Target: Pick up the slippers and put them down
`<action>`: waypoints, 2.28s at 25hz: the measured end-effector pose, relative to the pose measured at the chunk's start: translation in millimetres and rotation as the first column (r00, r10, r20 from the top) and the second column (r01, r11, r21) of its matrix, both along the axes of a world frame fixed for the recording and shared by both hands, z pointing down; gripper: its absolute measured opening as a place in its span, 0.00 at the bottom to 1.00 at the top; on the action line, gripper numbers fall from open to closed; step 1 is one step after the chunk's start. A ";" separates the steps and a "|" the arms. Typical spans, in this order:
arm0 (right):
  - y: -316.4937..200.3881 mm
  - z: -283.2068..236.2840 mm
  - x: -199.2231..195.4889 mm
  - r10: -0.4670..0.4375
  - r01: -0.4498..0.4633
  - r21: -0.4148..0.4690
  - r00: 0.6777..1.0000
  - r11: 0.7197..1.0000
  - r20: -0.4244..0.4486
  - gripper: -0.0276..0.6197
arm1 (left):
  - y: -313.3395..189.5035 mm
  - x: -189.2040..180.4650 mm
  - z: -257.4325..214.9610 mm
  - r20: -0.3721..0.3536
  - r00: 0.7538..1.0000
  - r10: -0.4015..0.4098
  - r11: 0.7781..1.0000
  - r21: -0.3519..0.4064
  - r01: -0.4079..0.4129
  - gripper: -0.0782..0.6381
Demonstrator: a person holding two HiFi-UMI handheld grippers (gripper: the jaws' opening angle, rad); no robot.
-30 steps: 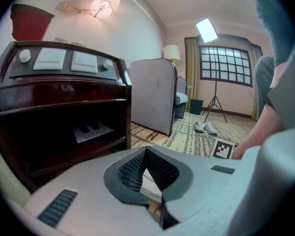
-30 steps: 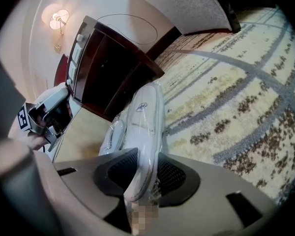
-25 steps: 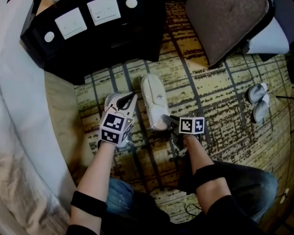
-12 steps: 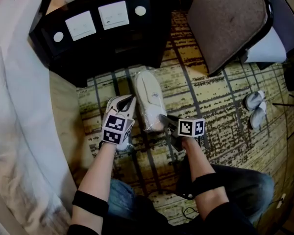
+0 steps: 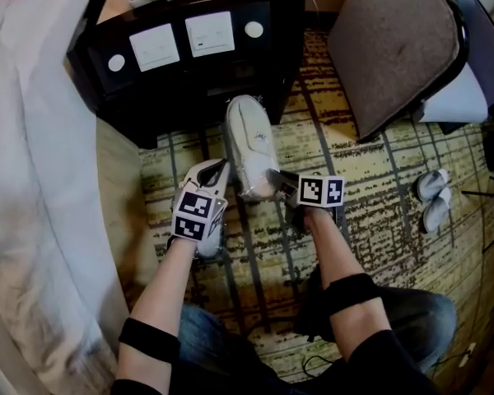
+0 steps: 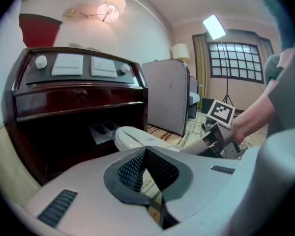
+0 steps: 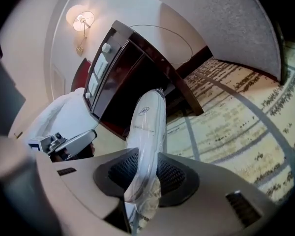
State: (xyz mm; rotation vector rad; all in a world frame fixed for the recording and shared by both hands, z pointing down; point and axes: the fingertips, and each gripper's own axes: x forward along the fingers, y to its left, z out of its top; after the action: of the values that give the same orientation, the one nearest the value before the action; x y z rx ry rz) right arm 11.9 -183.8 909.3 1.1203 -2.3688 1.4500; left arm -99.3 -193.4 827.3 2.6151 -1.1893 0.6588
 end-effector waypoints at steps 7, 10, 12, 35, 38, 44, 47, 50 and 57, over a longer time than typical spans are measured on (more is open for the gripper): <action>-66.7 -10.6 -14.9 -0.003 0.003 0.028 1.000 1.000 0.007 0.24 | -15.4 -0.8 -7.2 0.022 1.000 -0.013 1.000 -0.019 0.014 0.11; -94.8 -12.6 -22.4 0.007 -0.007 0.039 1.000 0.999 0.001 0.24 | -25.3 -3.5 -4.7 0.036 0.999 -0.027 0.999 -0.018 0.028 0.11; -113.3 -14.2 -27.9 0.008 -0.007 0.050 1.000 0.999 -0.010 0.24 | -32.3 -5.8 -3.0 0.041 0.998 -0.040 0.999 -0.018 0.041 0.11; -212.8 5.7 -31.8 0.182 -0.173 0.093 0.978 0.981 -0.103 0.24 | -64.7 -40.6 16.7 0.064 0.985 -0.160 0.987 -0.015 0.161 0.11; -218.0 10.8 -28.0 0.221 -0.213 0.085 0.969 0.973 -0.110 0.24 | -61.6 -40.7 15.4 0.059 0.985 -0.164 0.985 -0.035 0.166 0.11; -224.4 16.6 -23.6 0.290 -0.280 0.095 0.950 0.955 -0.112 0.28 | -60.3 -55.2 21.6 0.060 0.977 -0.205 0.978 -0.038 0.207 0.11; -228.0 18.8 -14.6 0.330 -0.315 0.112 0.929 0.943 -0.166 0.33 | -61.1 -59.5 24.6 0.059 0.974 -0.217 0.975 -0.034 0.219 0.11; -229.8 21.2 -9.8 0.338 -0.315 0.135 0.915 0.940 -0.221 0.45 | -61.1 -60.0 28.0 0.057 0.975 -0.217 0.975 -0.041 0.219 0.11; -225.9 12.8 -12.7 0.305 -0.263 0.191 0.921 0.946 -0.241 0.55 | -57.8 -55.4 33.7 0.046 0.978 -0.204 0.977 -0.052 0.206 0.11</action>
State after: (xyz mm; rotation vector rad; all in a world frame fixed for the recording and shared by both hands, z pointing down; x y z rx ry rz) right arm -0.8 -409.7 922.1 1.6463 -2.2272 1.1090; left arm -154.7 -251.2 861.0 2.4009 -1.4070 0.6954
